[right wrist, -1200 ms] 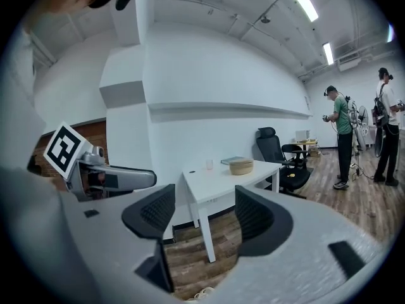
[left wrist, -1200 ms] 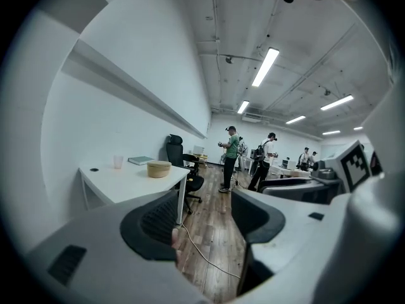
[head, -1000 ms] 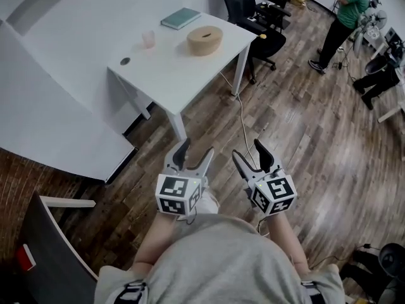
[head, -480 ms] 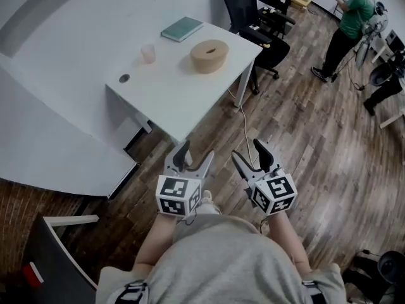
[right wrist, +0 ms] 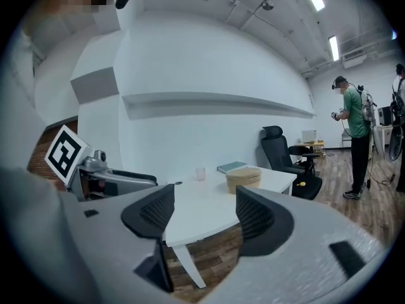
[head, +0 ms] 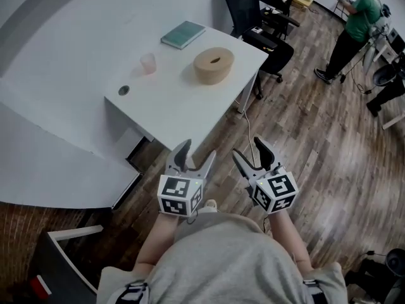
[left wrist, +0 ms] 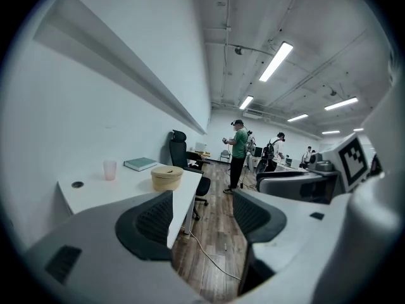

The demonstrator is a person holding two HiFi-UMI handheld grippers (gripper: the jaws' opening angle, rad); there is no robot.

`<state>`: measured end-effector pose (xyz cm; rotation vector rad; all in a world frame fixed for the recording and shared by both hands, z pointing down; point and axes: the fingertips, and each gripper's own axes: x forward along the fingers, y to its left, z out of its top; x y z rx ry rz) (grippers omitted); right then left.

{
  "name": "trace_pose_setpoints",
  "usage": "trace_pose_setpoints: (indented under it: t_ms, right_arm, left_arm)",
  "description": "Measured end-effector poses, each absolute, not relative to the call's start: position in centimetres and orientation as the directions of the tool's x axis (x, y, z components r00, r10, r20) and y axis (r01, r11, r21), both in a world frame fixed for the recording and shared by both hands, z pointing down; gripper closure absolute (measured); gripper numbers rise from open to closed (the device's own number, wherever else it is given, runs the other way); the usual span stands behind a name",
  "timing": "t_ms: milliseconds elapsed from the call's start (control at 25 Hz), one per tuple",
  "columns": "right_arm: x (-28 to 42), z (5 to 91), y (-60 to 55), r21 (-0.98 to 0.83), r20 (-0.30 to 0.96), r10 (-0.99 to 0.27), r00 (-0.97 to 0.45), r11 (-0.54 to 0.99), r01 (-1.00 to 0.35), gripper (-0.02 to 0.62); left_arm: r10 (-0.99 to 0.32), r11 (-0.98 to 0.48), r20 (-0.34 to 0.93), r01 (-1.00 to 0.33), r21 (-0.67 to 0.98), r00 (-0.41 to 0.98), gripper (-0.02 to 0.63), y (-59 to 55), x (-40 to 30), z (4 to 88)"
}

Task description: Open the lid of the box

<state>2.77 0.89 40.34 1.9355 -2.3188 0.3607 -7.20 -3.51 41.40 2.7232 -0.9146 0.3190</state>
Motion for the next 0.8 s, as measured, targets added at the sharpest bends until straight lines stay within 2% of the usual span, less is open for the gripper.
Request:
trace_pose_setpoints:
  t_ms: [800]
  right_arm:
    - [4.7, 41.5, -8.1, -0.099, 0.239, -0.951, -0.198, 0.178, -0.979, 0.295]
  left_arm:
    - [-0.556, -0.759, 0.323, -0.626, 0.178, 0.766, 0.334, -11.9, -5.7, 44.1]
